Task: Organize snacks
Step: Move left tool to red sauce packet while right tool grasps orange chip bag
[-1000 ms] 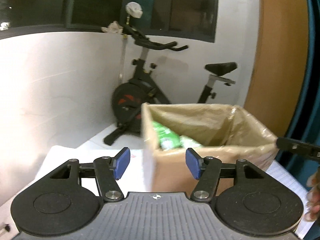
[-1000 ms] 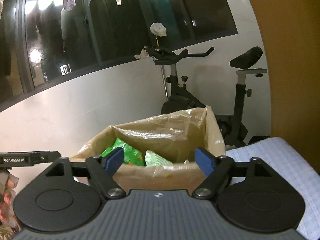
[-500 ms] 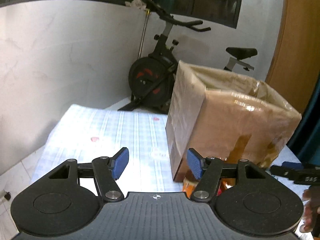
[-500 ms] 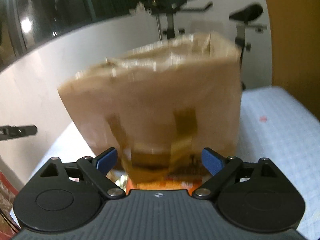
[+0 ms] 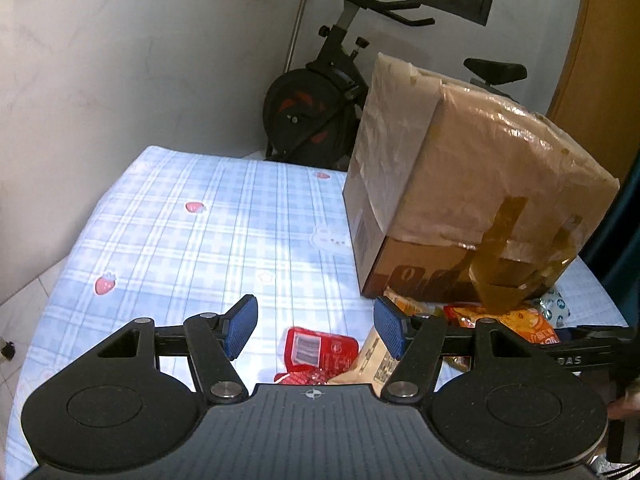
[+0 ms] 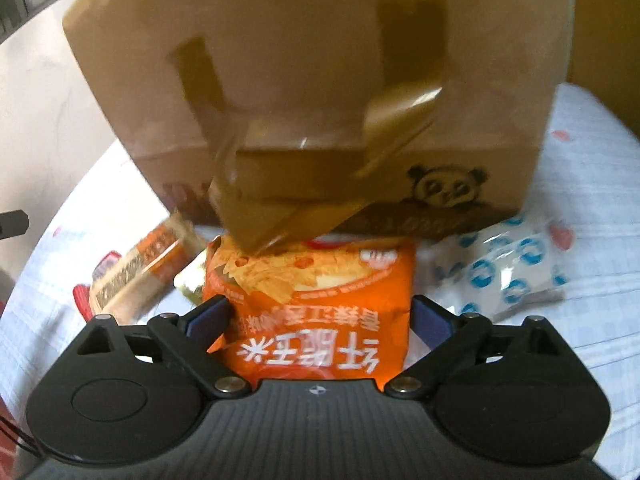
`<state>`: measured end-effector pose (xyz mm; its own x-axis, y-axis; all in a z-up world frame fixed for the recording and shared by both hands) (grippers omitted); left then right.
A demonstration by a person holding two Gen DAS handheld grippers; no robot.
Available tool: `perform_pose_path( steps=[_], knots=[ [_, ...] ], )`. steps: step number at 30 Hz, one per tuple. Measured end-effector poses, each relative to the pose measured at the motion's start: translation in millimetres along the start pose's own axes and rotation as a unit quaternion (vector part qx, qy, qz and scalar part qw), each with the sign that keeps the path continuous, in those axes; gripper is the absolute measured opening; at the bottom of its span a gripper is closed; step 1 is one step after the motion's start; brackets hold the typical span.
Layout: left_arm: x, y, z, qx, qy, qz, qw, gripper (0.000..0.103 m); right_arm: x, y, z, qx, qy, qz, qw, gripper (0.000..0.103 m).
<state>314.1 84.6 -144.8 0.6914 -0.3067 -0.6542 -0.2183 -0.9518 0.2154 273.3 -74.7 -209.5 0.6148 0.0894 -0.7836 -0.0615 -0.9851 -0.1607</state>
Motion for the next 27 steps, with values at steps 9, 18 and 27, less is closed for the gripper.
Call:
perform_pose_path(
  steps=[9, 18, 27],
  knots=[
    [15, 10, 16, 0.016, -0.028, 0.003, 0.9995, 0.067, -13, -4, 3, -0.023, 0.036, -0.014, 0.999, 0.069],
    [29, 36, 34, 0.071, -0.04, 0.02, 0.9965, 0.066, -46, 17, 10, 0.005, 0.073, -0.013, 0.997, 0.061],
    [50, 57, 37, 0.118, -0.051, -0.003, 0.9917, 0.058, -63, 49, 27, 0.054, 0.083, -0.005, 0.995, 0.061]
  ],
)
Point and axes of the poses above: each gripper's, at about its wrist camera, not at the fingertips, and x roughly the way its jaws point, y to its right, z to its underside, the point moved 2 cm from there along x, roughly the way its jaws point, and after that the axes turned 6 degrees about -x, right-handed, at the moved point
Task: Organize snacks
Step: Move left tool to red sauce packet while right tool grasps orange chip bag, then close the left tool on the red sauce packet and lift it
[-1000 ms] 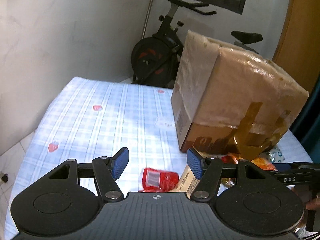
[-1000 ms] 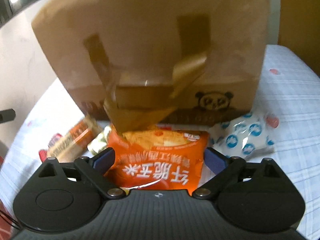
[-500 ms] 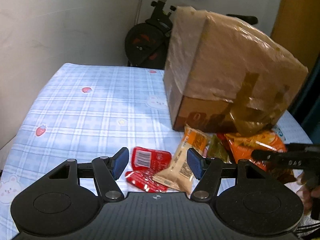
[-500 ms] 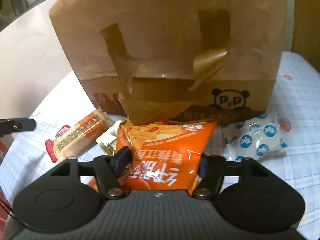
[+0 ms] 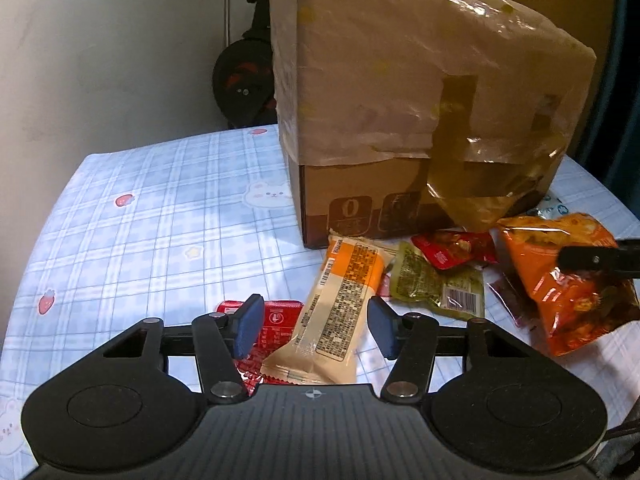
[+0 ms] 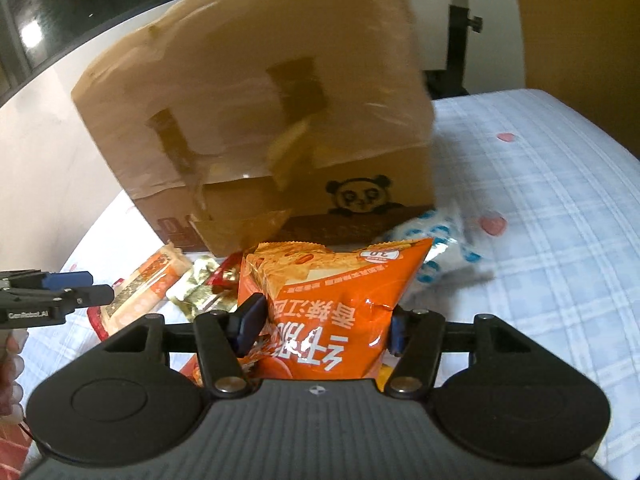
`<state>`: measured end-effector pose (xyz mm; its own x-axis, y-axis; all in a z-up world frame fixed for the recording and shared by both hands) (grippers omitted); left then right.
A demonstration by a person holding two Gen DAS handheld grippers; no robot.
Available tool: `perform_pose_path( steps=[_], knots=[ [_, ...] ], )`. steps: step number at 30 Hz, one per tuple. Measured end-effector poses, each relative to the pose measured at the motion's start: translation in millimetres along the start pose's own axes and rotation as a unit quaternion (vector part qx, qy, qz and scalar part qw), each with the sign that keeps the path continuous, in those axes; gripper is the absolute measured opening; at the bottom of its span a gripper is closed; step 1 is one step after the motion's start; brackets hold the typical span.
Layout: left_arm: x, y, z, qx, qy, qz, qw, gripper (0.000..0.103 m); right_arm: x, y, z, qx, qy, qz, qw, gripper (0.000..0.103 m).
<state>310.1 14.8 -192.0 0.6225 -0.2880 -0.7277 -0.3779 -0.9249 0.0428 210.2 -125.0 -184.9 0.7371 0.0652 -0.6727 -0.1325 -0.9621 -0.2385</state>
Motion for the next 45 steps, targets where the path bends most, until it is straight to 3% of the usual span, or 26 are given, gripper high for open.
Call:
perform_pose_path(
  steps=[2, 7, 11, 15, 19, 21, 23, 29, 35, 41, 42, 45],
  knots=[
    [-3, -8, -1, -0.012, 0.006, -0.01, 0.9999, 0.054, -3, 5, 1, 0.008, 0.004, -0.001, 1.0, 0.061],
    [-8, -47, -4, -0.066, 0.029, -0.082, 0.994, 0.052, -5, 11, 2, 0.018, 0.007, -0.007, 1.0, 0.061],
    [4, -61, -2, -0.074, 0.017, -0.114, 0.9905, 0.052, -3, 7, 2, 0.016, 0.007, -0.014, 1.0, 0.061],
    [19, -44, 9, -0.033, -0.016, -0.105, 0.9938, 0.053, -4, 6, 4, 0.016, 0.006, -0.016, 1.0, 0.061],
    [24, -21, 17, 0.005, -0.025, -0.086, 0.9959, 0.054, -4, 7, 4, 0.019, 0.006, -0.014, 1.0, 0.061],
    [24, -11, 18, 0.013, -0.028, -0.065, 0.9974, 0.064, -4, 7, 4, 0.017, 0.006, -0.013, 1.0, 0.061],
    [24, -6, 21, 0.021, -0.029, -0.063, 0.9973, 0.067, -4, 5, 4, 0.015, 0.005, -0.014, 1.0, 0.061],
    [23, -17, 20, -0.01, -0.028, -0.069, 0.9972, 0.072, -3, 5, 4, 0.015, 0.003, -0.015, 1.0, 0.061],
    [27, -30, 23, -0.044, -0.024, -0.043, 0.9978, 0.074, -2, 5, 4, 0.016, 0.002, -0.016, 1.0, 0.061],
    [23, -19, 25, -0.029, -0.018, -0.024, 0.9991, 0.057, -1, 5, 4, 0.016, 0.002, -0.016, 1.0, 0.061],
    [20, -17, 25, -0.023, -0.013, -0.02, 0.9994, 0.038, -2, 5, 4, 0.016, 0.002, -0.016, 1.0, 0.061],
    [11, -16, 23, -0.025, -0.009, -0.012, 0.9996, 0.036, -2, 6, 4, 0.019, 0.002, -0.016, 1.0, 0.061]
  ],
)
Point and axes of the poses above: each gripper's, at about its wrist camera, not at the fingertips, and x roughly the way its jaws point, y to its right, z to its underside, the point moved 2 cm from there along x, roughly the way its jaws point, and after that the axes turned 6 degrees about -x, right-handed, at the moved point
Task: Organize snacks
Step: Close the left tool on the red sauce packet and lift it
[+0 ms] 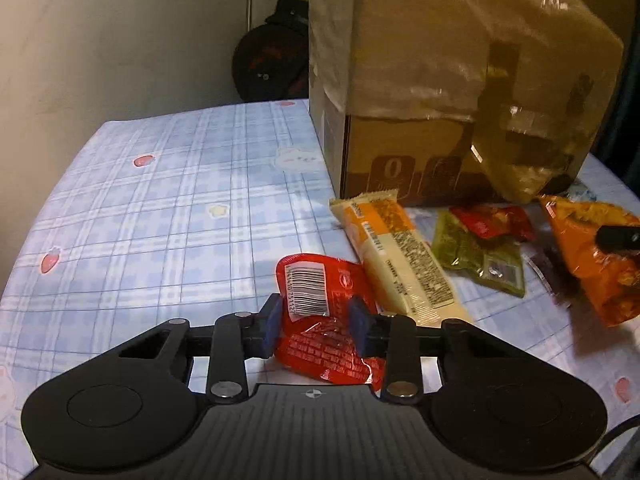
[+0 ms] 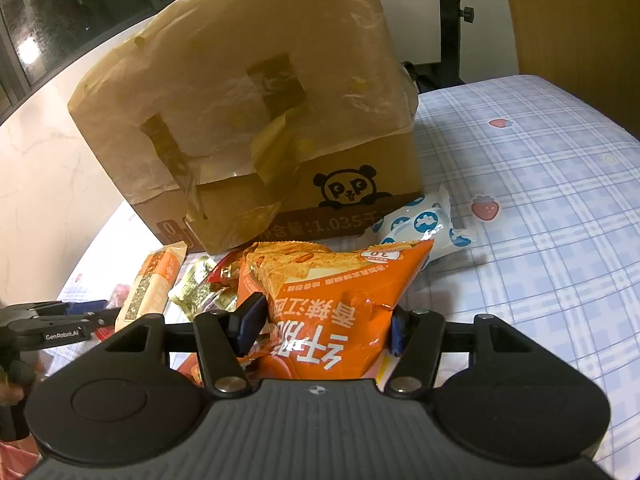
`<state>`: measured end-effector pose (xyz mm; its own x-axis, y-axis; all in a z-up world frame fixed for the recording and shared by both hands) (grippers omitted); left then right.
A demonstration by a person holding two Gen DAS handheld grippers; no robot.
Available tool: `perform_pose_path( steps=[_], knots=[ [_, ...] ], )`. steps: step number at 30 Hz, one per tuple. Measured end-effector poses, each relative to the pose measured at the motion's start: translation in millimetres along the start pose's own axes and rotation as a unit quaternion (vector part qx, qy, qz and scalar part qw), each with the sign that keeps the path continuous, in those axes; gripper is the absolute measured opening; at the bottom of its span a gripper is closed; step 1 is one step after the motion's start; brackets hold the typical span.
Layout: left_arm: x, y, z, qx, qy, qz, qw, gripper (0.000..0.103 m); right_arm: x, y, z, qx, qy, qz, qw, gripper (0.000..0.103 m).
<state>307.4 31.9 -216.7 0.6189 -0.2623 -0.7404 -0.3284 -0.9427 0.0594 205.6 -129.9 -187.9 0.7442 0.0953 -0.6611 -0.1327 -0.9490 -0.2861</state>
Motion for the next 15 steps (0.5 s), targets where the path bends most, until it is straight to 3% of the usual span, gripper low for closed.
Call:
perform_pose_path(
  steps=[2, 3, 11, 13, 14, 15],
  knots=[
    [-4, 0, 1, 0.0, 0.002, -0.002, 1.0, 0.029, 0, 0, 0, 0.001, 0.0, 0.0, 1.0, 0.061],
    [-5, 0, 1, 0.001, 0.003, -0.004, 1.0, 0.016, 0, 0, 0, 0.001, 0.0, -0.001, 1.0, 0.061],
    [-9, 2, 6, 0.001, -0.016, -0.008, 0.9998, 0.017, -3, 0, 0, 0.003, 0.002, 0.0, 1.0, 0.061],
    [-13, 2, 6, 0.004, -0.02, 0.0, 0.9998, 0.031, -4, 0, 0, 0.003, 0.003, 0.001, 1.0, 0.061],
    [-16, 2, 7, 0.007, -0.018, 0.002, 0.9998, 0.052, -4, 0, 0, 0.004, 0.003, 0.0, 1.0, 0.061],
    [-20, 2, 9, 0.011, -0.013, 0.002, 0.9998, 0.059, -4, 0, 1, 0.005, 0.003, 0.0, 1.0, 0.061]
  ],
)
Point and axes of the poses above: each gripper's, at about its wrist camera, not at the fingertips, and x roughly the way its jaws point, y to its right, z to its underside, the point moved 2 cm from there along x, roughly the way its jaws point, and after that the axes turned 6 degrees about -x, right-handed, at the moved point
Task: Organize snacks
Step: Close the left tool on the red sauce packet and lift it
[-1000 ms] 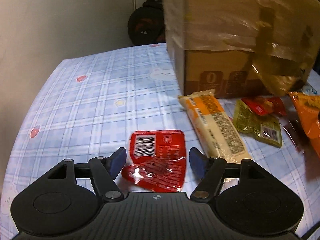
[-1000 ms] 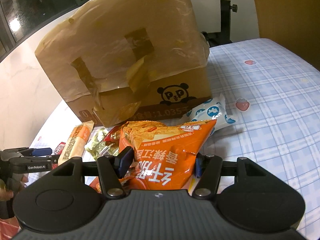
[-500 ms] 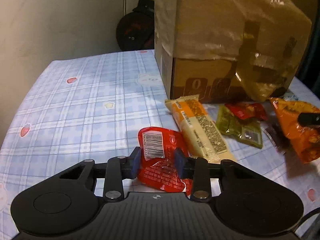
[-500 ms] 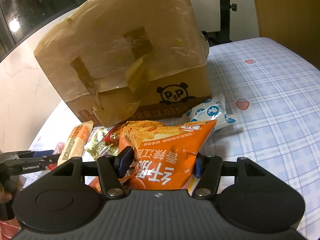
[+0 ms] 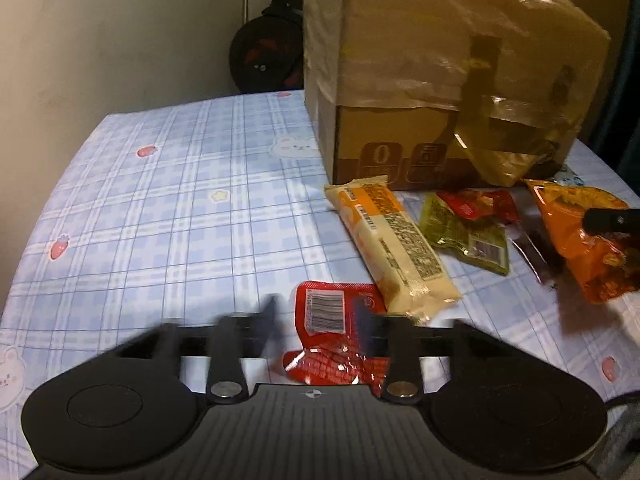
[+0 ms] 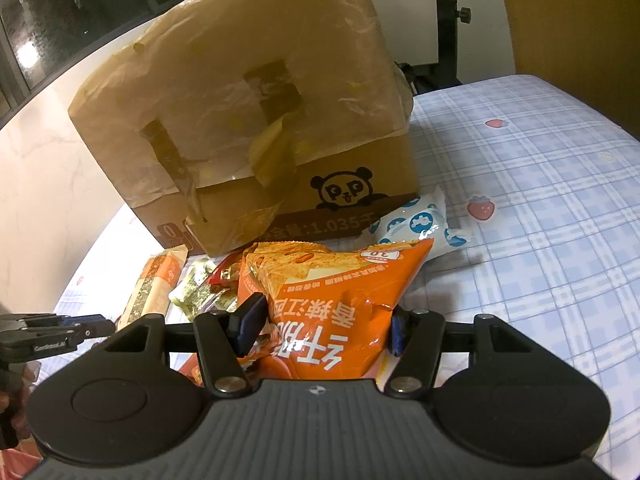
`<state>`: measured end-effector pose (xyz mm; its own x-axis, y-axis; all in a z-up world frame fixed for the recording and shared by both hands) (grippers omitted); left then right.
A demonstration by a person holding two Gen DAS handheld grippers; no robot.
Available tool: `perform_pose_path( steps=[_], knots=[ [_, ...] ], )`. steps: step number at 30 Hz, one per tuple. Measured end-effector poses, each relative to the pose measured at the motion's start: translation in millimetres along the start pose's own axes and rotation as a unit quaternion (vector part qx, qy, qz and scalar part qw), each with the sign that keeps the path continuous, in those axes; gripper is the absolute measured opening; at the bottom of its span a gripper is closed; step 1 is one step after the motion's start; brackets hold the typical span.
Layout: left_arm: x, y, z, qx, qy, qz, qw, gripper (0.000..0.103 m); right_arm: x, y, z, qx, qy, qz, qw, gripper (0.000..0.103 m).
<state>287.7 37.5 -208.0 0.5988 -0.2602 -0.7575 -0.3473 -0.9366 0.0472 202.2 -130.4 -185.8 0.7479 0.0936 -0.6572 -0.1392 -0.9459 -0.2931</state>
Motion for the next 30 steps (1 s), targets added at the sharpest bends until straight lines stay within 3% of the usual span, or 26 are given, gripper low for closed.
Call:
perform_pose_path(
  steps=[5, 12, 17, 19, 22, 25, 30],
  knots=[
    [-4, 2, 20, 0.01, -0.019, 0.003, 0.9998, 0.059, 1, -1, 0, 0.0, -0.002, -0.003, 1.0, 0.061],
    [-1, -10, 26, -0.037, -0.004, -0.002, 0.9993, 0.059, 1, -3, 0, -0.002, -0.003, -0.005, 1.0, 0.061],
    [1, -5, 29, -0.044, 0.009, -0.012, 0.9989, 0.059, 2, -3, 0, 0.0, -0.004, -0.004, 1.0, 0.061],
    [2, -3, 29, -0.047, 0.013, -0.011, 0.9988, 0.057, 2, -3, 0, -0.001, -0.005, -0.004, 1.0, 0.061],
    [2, 5, 29, -0.038, 0.019, -0.01, 0.9991, 0.041, 2, -5, 0, -0.005, -0.006, -0.006, 1.0, 0.061],
    [0, 8, 30, -0.05, 0.027, 0.01, 0.9984, 0.037, 0, -5, -1, -0.006, -0.005, -0.005, 1.0, 0.061],
    [-5, 8, 31, -0.062, 0.034, 0.01, 0.9975, 0.035, -5, -2, -2, -0.006, 0.0, 0.0, 1.0, 0.061]
  ],
)
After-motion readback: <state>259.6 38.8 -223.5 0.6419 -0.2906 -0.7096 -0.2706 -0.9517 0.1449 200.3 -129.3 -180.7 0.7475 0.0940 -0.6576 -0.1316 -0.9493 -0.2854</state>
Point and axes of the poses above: each gripper's, at about its wrist camera, not at the fingertips, and x roughly the way its jaws point, y to its right, z to its underside, the point moved 2 cm from there along x, roughly the way its jaws point, and after that the axes turned 6 degrees about -x, right-handed, at the moved point
